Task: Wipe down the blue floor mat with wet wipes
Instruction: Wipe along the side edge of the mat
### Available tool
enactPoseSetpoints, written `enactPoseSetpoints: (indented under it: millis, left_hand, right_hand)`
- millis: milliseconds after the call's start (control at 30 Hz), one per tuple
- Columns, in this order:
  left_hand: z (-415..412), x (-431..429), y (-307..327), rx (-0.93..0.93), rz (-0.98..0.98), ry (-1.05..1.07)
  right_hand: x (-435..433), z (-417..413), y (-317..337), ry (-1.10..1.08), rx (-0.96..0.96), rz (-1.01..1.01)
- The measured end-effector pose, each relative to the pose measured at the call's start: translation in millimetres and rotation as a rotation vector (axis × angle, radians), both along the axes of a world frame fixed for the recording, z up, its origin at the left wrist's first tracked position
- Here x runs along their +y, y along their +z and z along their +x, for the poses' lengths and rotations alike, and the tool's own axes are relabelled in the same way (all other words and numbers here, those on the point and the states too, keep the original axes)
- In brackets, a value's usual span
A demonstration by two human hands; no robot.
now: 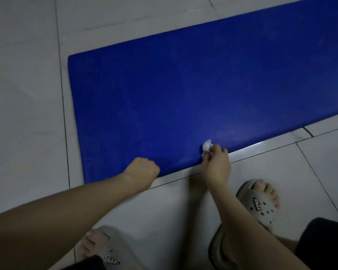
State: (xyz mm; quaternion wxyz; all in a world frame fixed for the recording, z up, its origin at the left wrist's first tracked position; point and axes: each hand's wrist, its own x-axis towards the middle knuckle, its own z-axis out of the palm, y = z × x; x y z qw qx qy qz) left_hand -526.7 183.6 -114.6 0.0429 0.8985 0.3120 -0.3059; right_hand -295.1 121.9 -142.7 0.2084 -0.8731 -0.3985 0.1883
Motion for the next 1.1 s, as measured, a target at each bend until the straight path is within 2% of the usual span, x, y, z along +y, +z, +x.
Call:
enactPoseSetpoints:
  millis: [100,300,433,533,767,967,1033,1100]
  left_hand:
    - [-21.1,8.4,7.2,-0.014,-0.041,0.089]
    - [-98.3,24.1,18.7,0.123,-0.067,0.270]
    - [-87.9,28.9,9.0,-0.182,-0.109,0.568]
    - [-70.9,34.0,-2.9,-0.201,-0.196,0.693]
    - [-63.7,44.4,-7.2,-0.034,-0.244,0.656]
    - [-65.2,43.2,-6.0,-0.047,-0.262,0.655]
    - [-64.5,42.4,-6.2,-0.043,-0.259,0.657]
    - [-64.7,42.1,-6.9,-0.041,-0.260,0.663]
  right_hand:
    - [-0.2,-34.0,2.8,0.130,0.019,-0.002]
    - [2.1,-118.2,1.9,0.467,0.076,-0.032]
    - [-0.7,-158.1,-2.4,0.500,0.091,0.072]
    - [6.5,-158.6,-10.7,0.554,0.035,0.106]
    - [12.9,-110.5,-13.4,0.478,-0.090,0.106]
    - [6.2,1.9,-8.4,0.171,-0.094,0.103]
    - [6.0,-5.6,-7.6,0.097,-0.078,0.118]
    - [4.3,-44.2,-7.4,0.142,-0.023,0.111]
